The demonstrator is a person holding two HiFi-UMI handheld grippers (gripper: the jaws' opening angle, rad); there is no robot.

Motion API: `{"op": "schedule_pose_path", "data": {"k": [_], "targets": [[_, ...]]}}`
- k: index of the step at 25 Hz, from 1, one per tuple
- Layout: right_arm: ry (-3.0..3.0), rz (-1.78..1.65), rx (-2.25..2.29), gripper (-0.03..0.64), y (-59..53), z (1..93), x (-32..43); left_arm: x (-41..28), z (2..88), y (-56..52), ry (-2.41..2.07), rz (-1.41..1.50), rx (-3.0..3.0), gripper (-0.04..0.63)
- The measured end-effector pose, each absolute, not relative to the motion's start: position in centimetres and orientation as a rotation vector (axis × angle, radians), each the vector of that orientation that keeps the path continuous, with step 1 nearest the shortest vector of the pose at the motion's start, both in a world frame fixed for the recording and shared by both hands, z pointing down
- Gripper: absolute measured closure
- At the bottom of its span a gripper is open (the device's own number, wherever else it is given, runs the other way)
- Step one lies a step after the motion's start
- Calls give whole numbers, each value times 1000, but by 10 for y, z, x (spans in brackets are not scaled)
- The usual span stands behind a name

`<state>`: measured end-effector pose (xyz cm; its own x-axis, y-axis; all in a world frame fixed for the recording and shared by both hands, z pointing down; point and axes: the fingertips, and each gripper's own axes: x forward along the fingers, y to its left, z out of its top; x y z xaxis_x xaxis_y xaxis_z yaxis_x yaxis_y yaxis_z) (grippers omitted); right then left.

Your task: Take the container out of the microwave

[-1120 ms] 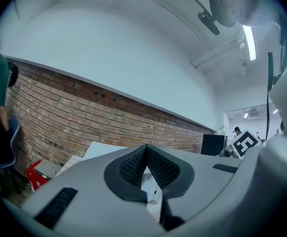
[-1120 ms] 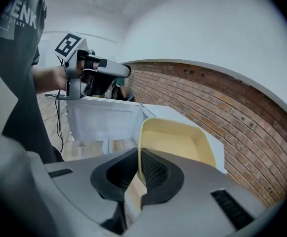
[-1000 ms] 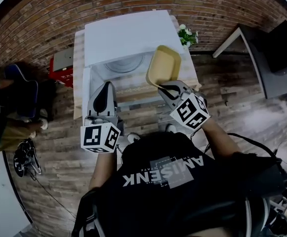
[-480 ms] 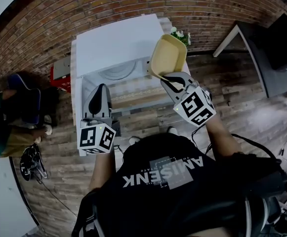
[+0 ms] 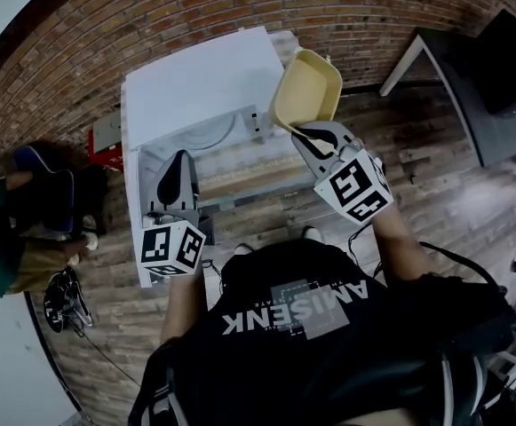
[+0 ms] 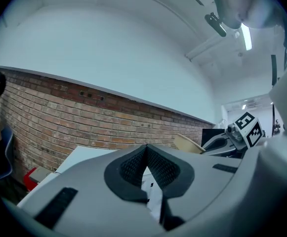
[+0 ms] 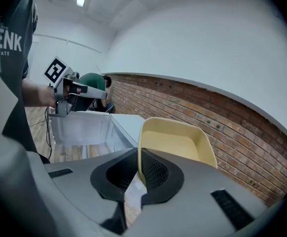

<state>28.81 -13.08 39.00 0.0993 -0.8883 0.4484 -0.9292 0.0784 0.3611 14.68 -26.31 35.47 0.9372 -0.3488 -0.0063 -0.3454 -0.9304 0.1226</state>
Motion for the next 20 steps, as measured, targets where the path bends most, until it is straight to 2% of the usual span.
{"op": "schedule_pose_path", "data": {"k": [20], "targets": [[-1737, 34, 1848, 566, -132, 367, 270, 116, 353, -269, -586, -74, 2949, 584]]}}
